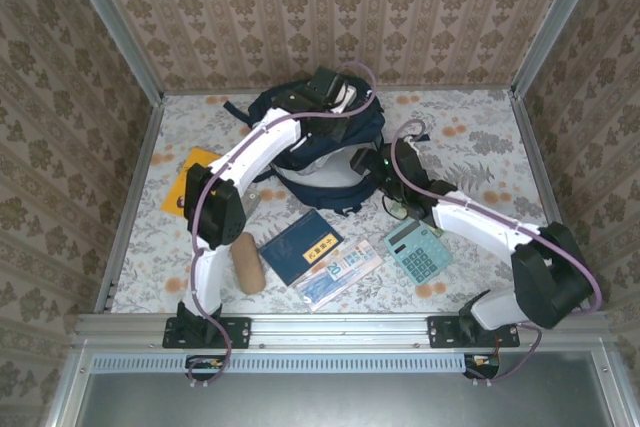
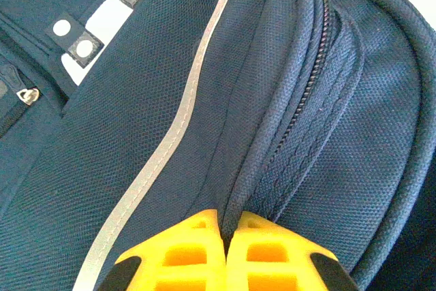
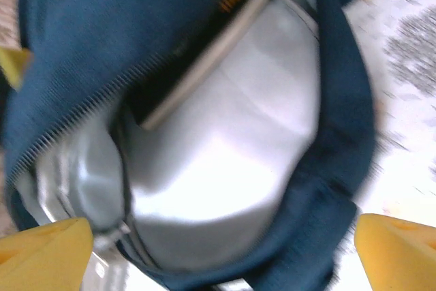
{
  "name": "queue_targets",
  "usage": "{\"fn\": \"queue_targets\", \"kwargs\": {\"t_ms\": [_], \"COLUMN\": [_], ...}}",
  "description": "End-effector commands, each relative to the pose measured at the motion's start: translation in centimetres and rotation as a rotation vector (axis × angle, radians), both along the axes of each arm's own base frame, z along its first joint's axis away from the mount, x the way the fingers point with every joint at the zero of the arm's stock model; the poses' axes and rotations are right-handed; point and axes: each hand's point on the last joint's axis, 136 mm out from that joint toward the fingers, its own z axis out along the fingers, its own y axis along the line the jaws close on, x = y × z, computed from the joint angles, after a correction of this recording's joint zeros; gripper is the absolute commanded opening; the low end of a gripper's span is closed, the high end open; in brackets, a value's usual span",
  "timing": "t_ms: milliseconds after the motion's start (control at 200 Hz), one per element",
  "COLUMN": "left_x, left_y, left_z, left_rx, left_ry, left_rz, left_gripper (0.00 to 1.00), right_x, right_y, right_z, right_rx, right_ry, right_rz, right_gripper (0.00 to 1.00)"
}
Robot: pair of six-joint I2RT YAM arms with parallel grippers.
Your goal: Pack the student bag
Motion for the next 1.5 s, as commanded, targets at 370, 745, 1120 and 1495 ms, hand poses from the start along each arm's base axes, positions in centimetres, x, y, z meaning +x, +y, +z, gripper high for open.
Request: {"fn": "queue_targets", "kwargs": {"t_ms": [370,745,1120,1495], "left_x": [-8.0,-13.7,-16.7,-17.7], "left_y": [5.3,14.7,17.3,17.0], "left_z": [5.9,-5.1,-10.8,-13.9], "left_rx": [-0.274,-0.245,-0.206,-0.213], "left_ry": [0.047,0.294,0.479,0.579], "left_rz": [0.094,0.325,0.39,0.421], "left_gripper": [0.56,0.7,0.65,0.64], "right_x": [-10.8,-12.8,-13.5,-10.9], "right_y": [3.1,11.7,14.2,14.1], "right_z": [-1.4,-6.8,-11.0,-11.7], "right_rx": [-0.075,0.089,0.08,0.042], "right_ry": [0.146,0.256,0.327,0.309], "right_rz": [0.155,0.28,0.219,0.187], "right_gripper": [1.0,0.79,0.69,0.68]}}
